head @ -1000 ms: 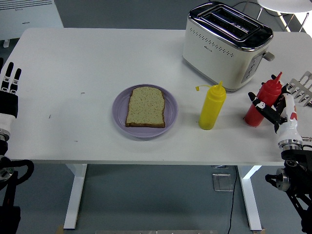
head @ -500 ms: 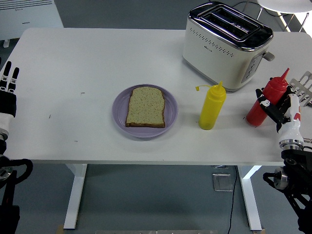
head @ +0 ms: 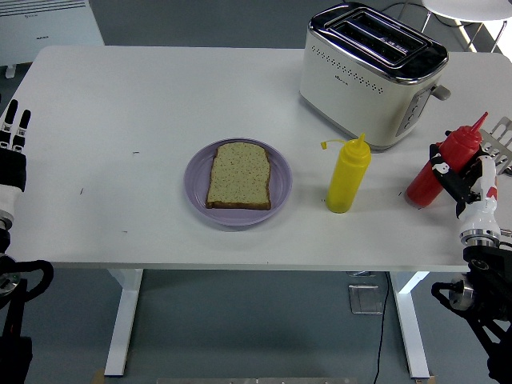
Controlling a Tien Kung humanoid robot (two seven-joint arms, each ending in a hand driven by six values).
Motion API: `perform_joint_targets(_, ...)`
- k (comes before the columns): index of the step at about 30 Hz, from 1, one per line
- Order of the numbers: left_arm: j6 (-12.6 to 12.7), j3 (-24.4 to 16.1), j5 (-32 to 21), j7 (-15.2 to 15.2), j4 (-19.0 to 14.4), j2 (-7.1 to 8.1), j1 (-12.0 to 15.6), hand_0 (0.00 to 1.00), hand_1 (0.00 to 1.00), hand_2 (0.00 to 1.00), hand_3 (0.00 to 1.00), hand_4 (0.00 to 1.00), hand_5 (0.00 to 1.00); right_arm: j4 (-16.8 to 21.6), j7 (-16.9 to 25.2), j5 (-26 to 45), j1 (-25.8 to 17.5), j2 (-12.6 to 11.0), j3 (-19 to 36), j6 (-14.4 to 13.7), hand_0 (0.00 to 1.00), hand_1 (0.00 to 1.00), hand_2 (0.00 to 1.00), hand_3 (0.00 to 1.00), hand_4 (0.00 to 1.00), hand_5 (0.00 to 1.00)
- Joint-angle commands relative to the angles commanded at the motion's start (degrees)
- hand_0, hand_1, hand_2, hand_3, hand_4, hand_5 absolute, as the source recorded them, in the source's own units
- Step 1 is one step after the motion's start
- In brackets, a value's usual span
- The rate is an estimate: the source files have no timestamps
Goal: Pick up the cup,pour liquid into bread,place the cup on the desk
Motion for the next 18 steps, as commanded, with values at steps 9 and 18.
perform_joint_targets(9,0.1,-0.3,0.0,0.0,0.0,-0.01,-0.1,0.813,0.798,0.847,0.837,0.488,0.998,0.9,0.5,2.8,0.1,-0.1,0.9,0.5,0.366,0.355,0.459,0.549,0.577,0.009)
perform_joint_targets(18,0.0,-0.2,0.0,-0.1,0.0,-0.03,0.0,0.813,0.796,0.846,0.837,0.488,0.998,2.7,-0.2,4.1,-0.6,-0.4,2.6,1.9,0.394,0.362,0.462,0.549,0.489,0.002)
